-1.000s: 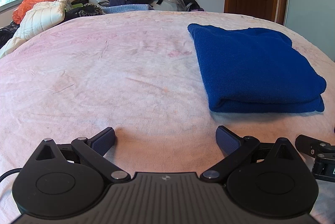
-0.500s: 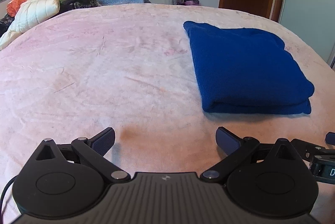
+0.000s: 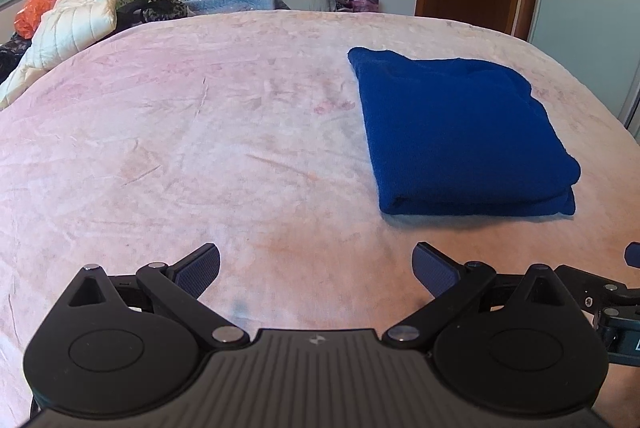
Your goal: Fold small clothes
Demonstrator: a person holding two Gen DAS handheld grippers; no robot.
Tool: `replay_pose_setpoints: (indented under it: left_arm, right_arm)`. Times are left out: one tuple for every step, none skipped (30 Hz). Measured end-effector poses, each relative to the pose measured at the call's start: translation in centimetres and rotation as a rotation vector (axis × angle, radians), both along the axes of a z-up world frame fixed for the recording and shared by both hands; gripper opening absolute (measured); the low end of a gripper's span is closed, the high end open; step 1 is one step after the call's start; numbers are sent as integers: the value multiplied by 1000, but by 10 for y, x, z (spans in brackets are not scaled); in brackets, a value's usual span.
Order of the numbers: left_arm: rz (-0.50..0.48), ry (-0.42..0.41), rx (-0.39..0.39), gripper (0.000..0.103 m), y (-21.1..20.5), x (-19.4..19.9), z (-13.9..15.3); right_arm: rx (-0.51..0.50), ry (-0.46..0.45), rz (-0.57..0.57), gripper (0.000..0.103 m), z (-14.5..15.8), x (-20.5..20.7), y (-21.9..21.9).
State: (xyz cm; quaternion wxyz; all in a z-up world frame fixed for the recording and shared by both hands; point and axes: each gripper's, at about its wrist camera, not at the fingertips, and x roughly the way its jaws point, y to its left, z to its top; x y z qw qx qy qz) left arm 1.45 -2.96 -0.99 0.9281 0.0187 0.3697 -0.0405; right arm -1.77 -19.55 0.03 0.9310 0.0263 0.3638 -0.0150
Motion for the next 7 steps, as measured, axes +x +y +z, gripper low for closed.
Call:
replay_pose_setpoints:
  left_arm:
    - [0, -2, 9, 103, 0, 0, 0]
    - [0, -4, 19, 103, -1, 0, -1]
    - [-1, -5, 25, 103, -2, 0, -1]
    - [0, -6, 27, 103, -2, 0, -1]
    - [1, -6, 27, 103, -1, 0, -1]
    - [0, -4, 26, 103, -1, 0, -2]
    - [-1, -1, 26, 103, -1, 0, -2]
  right_arm:
    - [1, 2, 2, 103, 0, 0, 0]
    - [3, 4, 4, 103, -1, 1, 0]
    - [4, 7, 4, 103, -2, 1, 0]
    - [4, 8, 5, 103, -2, 1, 0]
    - [4, 9, 5, 103, -3, 0, 1]
    - [5, 9, 6, 103, -3, 1, 1]
    - [6, 8, 6, 103, -3, 1, 1]
